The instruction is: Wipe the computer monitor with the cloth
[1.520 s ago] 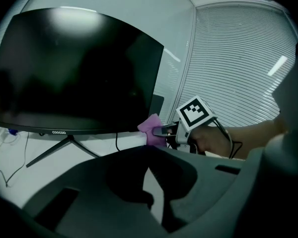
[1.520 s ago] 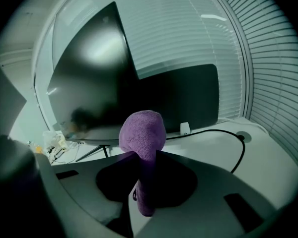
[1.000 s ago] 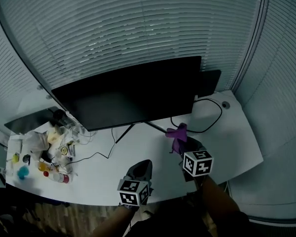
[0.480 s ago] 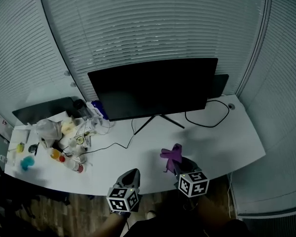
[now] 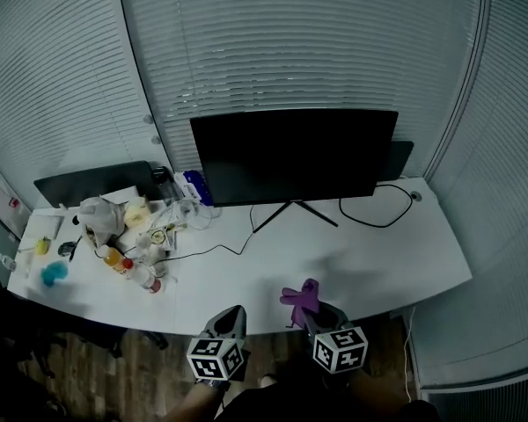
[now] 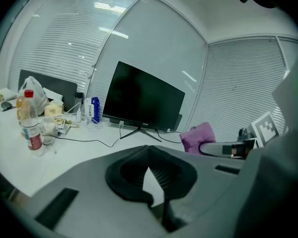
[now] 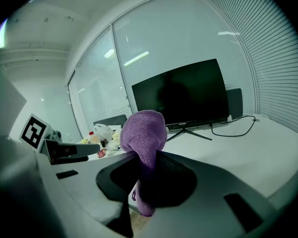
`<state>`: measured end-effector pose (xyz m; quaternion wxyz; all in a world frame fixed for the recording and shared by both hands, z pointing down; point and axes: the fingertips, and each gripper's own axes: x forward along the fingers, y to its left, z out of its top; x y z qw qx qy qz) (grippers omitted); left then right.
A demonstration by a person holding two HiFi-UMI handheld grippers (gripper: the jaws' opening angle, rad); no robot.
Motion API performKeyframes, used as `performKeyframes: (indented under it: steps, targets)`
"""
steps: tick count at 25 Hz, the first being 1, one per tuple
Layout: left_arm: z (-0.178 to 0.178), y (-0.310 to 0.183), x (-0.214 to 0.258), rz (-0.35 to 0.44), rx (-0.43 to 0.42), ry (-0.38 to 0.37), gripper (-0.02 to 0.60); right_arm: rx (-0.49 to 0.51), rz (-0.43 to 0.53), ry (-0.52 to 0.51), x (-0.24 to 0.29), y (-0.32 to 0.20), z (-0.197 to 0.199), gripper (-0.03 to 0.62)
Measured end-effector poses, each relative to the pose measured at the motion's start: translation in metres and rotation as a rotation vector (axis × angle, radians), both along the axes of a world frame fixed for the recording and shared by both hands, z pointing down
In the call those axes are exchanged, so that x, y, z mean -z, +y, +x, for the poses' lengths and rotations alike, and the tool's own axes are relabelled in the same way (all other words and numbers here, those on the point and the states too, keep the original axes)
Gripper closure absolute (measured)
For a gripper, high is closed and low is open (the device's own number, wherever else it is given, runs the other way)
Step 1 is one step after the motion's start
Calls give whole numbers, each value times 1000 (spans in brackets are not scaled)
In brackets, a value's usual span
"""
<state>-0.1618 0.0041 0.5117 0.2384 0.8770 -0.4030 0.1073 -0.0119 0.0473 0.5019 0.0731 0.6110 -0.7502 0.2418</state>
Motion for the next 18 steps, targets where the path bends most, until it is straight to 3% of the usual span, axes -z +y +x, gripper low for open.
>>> performKeyframes:
  steps: [18]
  targets:
    - [25,56,-11,5,-64,-7,575,46,-28,-1,-18,52,-8,516]
